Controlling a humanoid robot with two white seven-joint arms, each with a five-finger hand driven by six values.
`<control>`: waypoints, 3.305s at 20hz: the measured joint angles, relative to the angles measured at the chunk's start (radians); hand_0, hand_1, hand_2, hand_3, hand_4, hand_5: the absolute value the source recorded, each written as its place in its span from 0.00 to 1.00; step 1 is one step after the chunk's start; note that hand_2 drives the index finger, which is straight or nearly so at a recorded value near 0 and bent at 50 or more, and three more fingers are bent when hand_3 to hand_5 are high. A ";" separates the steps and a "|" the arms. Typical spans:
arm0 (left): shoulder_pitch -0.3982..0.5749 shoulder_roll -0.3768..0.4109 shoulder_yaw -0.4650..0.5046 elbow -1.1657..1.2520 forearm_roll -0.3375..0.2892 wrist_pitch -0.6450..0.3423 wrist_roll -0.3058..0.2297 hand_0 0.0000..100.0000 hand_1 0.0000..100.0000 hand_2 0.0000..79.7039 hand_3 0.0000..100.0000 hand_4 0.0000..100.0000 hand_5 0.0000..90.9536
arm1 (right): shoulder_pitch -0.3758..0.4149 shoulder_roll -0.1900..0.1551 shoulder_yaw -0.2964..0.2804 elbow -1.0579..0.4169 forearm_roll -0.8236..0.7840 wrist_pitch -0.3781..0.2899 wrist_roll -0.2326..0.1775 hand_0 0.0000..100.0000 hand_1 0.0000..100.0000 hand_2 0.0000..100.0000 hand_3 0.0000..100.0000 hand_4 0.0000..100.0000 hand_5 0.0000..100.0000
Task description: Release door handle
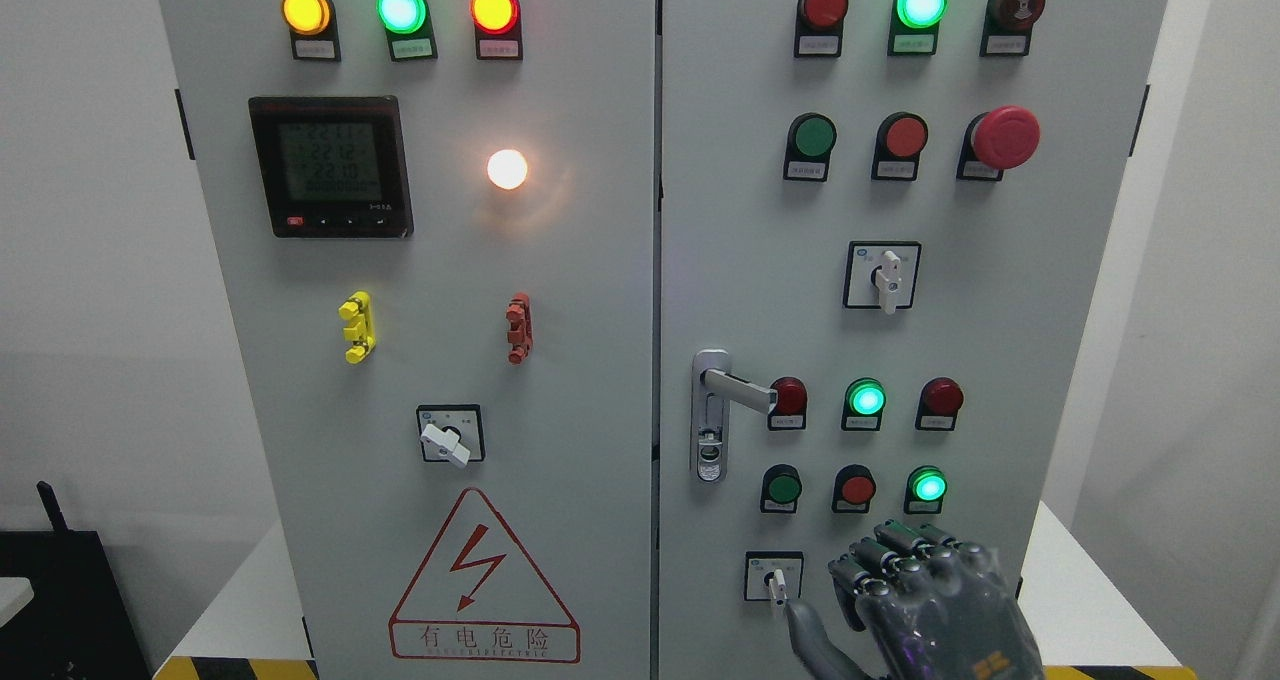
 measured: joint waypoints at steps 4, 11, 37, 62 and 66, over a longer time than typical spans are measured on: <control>0.000 0.000 0.000 0.000 0.000 0.000 0.000 0.12 0.39 0.00 0.00 0.00 0.00 | -0.016 -0.087 0.010 -0.024 -0.074 0.000 -0.046 0.58 0.08 0.74 1.00 0.85 0.92; 0.000 0.000 0.000 0.000 0.000 0.000 0.000 0.12 0.39 0.00 0.00 0.00 0.00 | -0.056 -0.230 0.025 -0.048 -0.243 -0.001 -0.086 0.57 0.09 0.63 0.90 0.79 0.87; 0.000 0.000 0.000 0.000 0.000 0.000 0.000 0.12 0.39 0.00 0.00 0.00 0.00 | -0.101 -0.560 0.064 -0.073 -0.857 0.003 0.029 0.51 0.00 0.51 1.00 1.00 1.00; 0.000 0.000 0.000 0.000 0.000 0.000 0.000 0.12 0.39 0.00 0.00 0.00 0.00 | -0.372 -0.498 0.137 -0.075 -0.958 0.252 0.188 0.46 0.00 0.50 1.00 1.00 1.00; 0.000 0.000 0.000 0.000 0.000 0.000 0.000 0.12 0.39 0.00 0.00 0.00 0.00 | -0.433 -0.461 0.182 -0.075 -0.953 0.297 0.197 0.46 0.00 0.50 1.00 1.00 1.00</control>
